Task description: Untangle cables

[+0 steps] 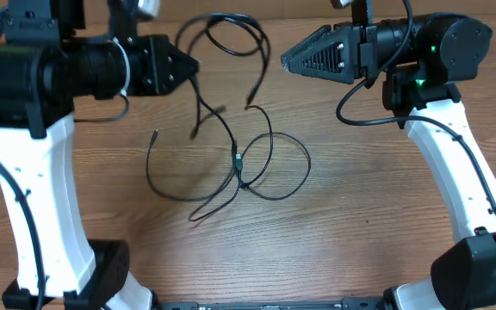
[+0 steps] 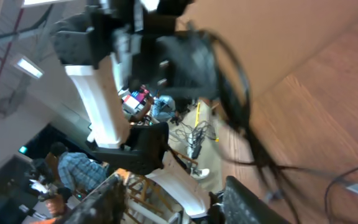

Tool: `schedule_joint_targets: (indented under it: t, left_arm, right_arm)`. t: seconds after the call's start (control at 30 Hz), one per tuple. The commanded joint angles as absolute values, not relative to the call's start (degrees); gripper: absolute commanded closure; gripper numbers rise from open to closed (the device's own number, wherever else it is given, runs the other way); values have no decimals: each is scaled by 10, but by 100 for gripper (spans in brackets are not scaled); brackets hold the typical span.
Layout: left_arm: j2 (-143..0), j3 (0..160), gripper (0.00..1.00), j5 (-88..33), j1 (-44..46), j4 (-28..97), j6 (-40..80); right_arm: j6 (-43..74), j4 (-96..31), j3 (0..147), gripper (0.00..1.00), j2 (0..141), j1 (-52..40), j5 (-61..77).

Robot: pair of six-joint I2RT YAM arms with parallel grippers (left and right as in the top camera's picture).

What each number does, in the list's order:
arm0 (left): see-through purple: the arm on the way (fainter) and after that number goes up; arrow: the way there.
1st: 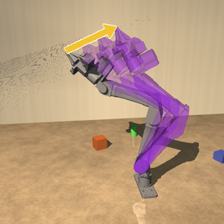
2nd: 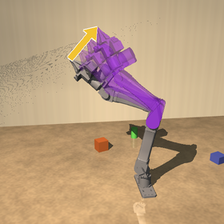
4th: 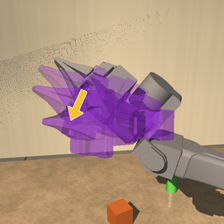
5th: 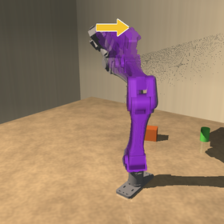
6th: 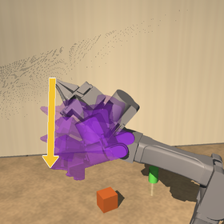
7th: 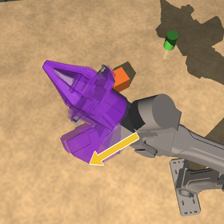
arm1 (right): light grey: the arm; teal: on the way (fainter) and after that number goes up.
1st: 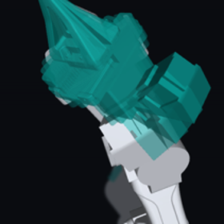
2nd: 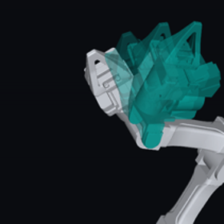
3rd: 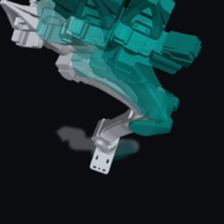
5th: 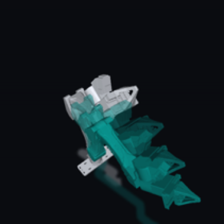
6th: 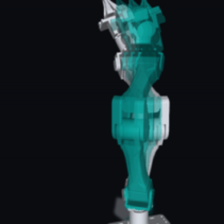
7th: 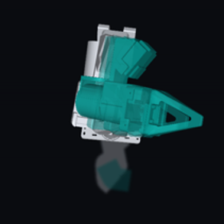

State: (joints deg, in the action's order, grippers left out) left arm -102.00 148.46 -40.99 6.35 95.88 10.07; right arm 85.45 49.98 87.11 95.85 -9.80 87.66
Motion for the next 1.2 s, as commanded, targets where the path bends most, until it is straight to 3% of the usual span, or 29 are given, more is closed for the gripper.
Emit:
schedule_joint_targets:
  t: [0.0,0.13,0.3,0.6,0.9,1.17]
  left_arm:
    - [-1006,1487,96,-432,98,956,89]
    - [-1006,1487,96,-400,132,955,96]
    - [-1006,1487,96,-397,164,956,99]
    - [-1006,1487,96,-400,166,959,99]
    - [-996,1487,96,-402,165,961,97]
    - [-981,1487,96,-400,165,951,95]
  right_arm:
    - [838,502,881,58,975,-107,899]
    - [822,502,881,59,979,-108,896]
    - [798,502,881,52,979,-99,897]
    - [794,488,881,52,979,-41,899]
    - [719,493,881,39,979,-36,899]
    - [721,498,882,28,978,-36,841]
